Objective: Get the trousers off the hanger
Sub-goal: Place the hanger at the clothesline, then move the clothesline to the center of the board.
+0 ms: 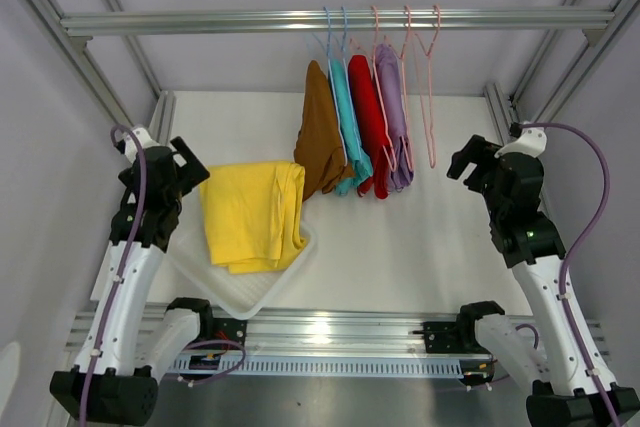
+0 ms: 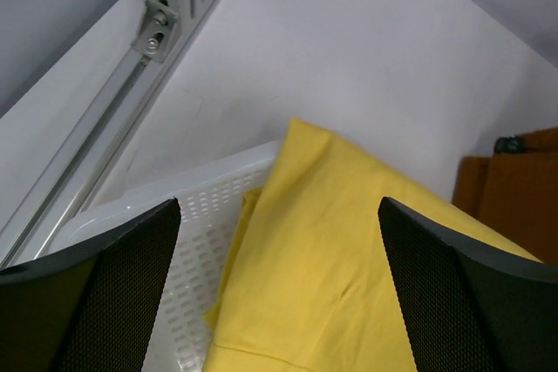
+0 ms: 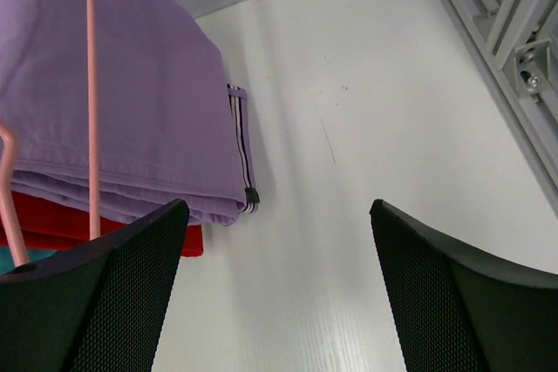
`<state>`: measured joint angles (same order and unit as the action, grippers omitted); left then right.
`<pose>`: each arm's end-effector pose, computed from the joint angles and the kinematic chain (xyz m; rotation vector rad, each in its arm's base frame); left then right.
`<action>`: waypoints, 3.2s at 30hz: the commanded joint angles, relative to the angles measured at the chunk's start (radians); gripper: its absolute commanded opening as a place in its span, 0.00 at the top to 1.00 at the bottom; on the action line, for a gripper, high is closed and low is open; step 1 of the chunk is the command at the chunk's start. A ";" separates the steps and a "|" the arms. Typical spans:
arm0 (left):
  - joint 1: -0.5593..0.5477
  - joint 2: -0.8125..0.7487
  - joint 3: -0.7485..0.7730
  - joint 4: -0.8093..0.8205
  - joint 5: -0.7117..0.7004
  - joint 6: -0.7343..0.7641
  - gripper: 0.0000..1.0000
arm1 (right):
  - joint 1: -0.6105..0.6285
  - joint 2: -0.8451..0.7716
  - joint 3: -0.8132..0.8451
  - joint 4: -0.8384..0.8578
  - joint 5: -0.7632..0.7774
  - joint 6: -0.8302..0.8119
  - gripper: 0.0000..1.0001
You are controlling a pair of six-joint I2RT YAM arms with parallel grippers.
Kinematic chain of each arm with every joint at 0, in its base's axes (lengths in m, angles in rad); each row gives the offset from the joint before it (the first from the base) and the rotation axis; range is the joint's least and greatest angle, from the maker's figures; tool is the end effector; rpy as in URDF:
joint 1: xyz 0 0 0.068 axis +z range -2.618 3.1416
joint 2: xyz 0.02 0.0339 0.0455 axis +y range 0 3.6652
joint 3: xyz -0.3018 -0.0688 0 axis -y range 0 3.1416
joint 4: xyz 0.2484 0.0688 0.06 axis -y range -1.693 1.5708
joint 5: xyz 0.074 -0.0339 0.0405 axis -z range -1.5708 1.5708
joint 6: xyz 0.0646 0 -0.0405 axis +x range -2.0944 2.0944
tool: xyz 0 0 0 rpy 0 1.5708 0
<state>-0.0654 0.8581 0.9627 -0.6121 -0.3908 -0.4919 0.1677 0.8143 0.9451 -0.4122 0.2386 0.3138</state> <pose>0.1815 0.0128 0.3625 -0.6585 1.9280 0.0577 0.1827 0.0154 0.3869 0.2994 1.8211 0.1155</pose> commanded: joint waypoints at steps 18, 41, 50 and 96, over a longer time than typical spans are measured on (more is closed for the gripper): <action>0.320 0.308 -0.147 0.175 0.003 -0.171 0.01 | -0.071 -0.004 -0.054 0.007 -0.073 0.100 0.10; 0.421 0.600 -0.101 0.465 0.187 -0.261 0.01 | -0.082 0.019 -0.054 0.038 -0.159 0.091 0.15; 0.424 0.673 0.019 0.430 0.142 -0.226 0.01 | -0.086 0.088 -0.054 0.081 -0.159 0.091 0.15; 0.424 0.975 0.445 0.304 0.159 -0.100 0.01 | -0.142 0.161 -0.069 0.145 -0.187 0.100 0.17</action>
<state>0.3576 1.8080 1.3231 -0.3599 -0.2573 -0.6395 0.0303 0.9634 0.8696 -0.3115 0.0338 0.4095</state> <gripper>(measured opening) 0.994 0.836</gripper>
